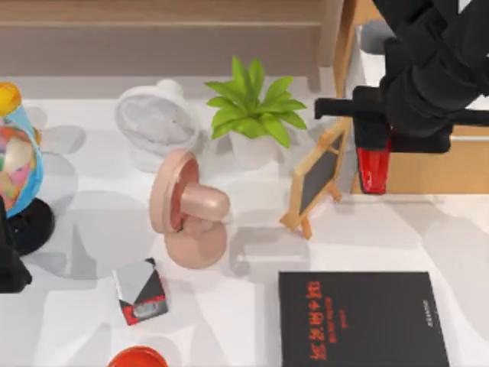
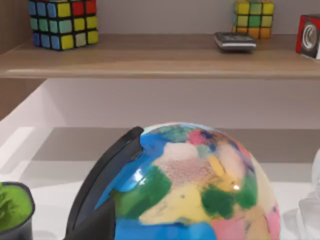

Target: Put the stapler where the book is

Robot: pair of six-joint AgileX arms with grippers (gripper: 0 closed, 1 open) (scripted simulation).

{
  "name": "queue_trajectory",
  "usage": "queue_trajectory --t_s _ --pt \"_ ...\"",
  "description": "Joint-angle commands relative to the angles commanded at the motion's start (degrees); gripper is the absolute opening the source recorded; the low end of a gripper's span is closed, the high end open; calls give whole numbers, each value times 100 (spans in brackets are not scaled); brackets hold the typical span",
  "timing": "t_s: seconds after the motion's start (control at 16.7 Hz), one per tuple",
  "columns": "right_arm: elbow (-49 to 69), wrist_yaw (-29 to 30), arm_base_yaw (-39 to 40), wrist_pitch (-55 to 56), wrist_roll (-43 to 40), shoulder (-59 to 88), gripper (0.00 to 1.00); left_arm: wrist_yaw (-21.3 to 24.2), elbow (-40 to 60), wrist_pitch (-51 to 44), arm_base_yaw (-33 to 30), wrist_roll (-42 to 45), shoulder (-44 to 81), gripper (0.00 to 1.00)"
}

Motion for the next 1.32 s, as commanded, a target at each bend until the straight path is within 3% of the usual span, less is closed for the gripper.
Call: queue_trajectory --t_s 0.6,1.32 --pt "-2017 48 1302 112 1359 -345 0 0 0 0 0 0 0 100" --pt "-2325 45 1343 447 1421 -203 0 0 0 0 0 0 0 100"
